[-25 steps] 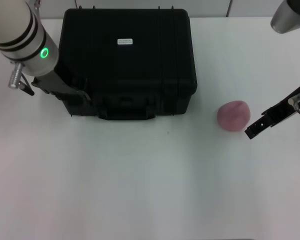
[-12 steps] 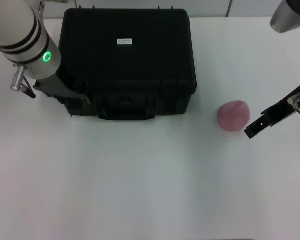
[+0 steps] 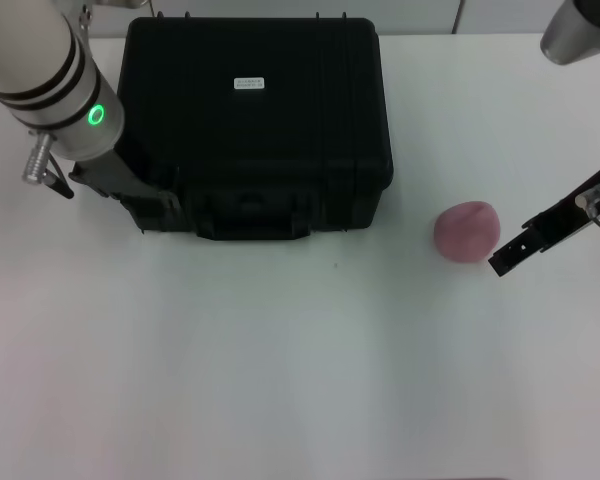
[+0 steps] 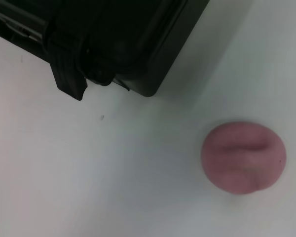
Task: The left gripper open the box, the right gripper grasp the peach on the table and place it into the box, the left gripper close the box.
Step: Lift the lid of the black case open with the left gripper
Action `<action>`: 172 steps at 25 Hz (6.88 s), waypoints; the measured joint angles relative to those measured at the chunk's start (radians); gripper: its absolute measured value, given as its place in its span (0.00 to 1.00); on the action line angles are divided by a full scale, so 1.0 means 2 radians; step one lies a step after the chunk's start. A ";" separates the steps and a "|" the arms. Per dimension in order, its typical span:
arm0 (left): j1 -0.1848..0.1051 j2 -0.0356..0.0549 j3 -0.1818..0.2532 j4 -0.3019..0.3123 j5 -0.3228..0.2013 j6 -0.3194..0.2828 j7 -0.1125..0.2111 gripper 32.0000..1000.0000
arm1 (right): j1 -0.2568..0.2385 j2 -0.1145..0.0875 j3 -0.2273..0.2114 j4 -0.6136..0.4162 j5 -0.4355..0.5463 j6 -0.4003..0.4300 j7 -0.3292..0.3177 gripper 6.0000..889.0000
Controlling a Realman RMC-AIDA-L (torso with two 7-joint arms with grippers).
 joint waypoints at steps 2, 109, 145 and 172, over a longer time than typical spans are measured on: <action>0.000 -0.0001 0.000 0.000 0.000 0.000 0.000 0.44 | 0.000 0.000 0.000 0.000 0.000 0.000 0.000 0.92; 0.003 0.0048 -0.048 0.117 -0.008 -0.053 0.021 0.37 | -0.002 -0.001 0.001 -0.003 0.001 0.001 -0.002 0.91; -0.018 0.0044 -0.064 0.142 0.003 -0.056 0.026 0.37 | -0.001 -0.001 0.001 -0.003 -0.001 0.001 -0.002 0.91; -0.030 0.0045 -0.069 0.148 0.024 -0.061 0.033 0.37 | -0.001 -0.001 0.001 -0.003 0.001 0.001 -0.002 0.91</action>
